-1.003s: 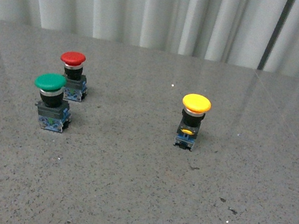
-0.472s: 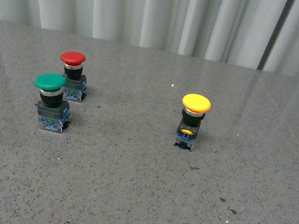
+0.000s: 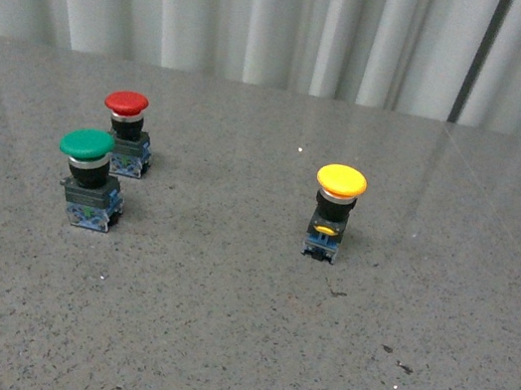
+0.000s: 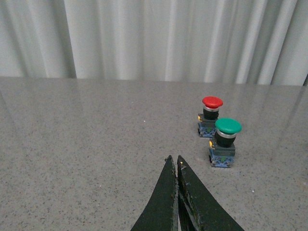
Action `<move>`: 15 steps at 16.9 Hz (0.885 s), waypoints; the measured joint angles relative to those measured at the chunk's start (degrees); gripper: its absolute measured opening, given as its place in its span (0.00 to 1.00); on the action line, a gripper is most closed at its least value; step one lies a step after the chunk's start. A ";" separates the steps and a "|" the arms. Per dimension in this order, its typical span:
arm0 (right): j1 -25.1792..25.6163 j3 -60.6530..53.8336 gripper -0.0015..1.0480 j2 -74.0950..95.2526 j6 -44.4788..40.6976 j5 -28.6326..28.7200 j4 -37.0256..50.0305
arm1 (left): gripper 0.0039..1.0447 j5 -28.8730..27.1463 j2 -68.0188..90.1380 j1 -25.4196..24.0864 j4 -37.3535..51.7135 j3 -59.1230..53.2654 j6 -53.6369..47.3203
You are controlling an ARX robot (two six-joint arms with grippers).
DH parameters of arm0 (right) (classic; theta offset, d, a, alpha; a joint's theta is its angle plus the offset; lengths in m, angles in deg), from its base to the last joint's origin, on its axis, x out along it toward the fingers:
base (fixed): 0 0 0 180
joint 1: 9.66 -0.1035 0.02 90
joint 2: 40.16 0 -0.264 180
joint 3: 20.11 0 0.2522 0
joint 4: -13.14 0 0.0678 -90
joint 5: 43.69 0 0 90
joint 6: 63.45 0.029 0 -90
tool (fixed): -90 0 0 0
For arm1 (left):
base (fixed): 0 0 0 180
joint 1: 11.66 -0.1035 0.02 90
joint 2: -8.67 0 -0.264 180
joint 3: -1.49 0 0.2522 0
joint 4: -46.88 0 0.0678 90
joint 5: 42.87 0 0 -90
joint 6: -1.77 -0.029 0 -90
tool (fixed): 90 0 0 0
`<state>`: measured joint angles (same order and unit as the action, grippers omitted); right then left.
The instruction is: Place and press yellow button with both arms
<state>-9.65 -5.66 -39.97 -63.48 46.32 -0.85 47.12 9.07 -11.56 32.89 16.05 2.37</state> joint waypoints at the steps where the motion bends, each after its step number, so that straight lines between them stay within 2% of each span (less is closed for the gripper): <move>1: 0.00 0.00 0.94 0.02 0.00 0.00 0.00 | 0.01 0.02 0.00 0.02 0.04 0.00 0.00; 3: 0.00 0.00 0.94 0.02 0.00 0.00 0.00 | 0.03 0.00 0.00 0.02 0.02 0.00 0.02; 11: 0.00 0.00 0.94 0.02 0.00 0.00 0.00 | 0.90 -0.02 0.00 0.02 0.02 0.00 0.00; 13: 0.00 0.00 0.94 0.02 0.00 0.00 0.00 | 0.96 -0.02 0.00 0.00 0.02 0.00 -0.02; 15: 0.00 0.00 0.94 0.02 0.00 0.00 0.00 | 0.94 -0.02 0.00 0.00 0.02 0.00 -0.02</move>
<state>-9.65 -5.66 -39.95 -63.48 46.32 -0.85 47.09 9.07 -11.56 32.91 16.05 2.35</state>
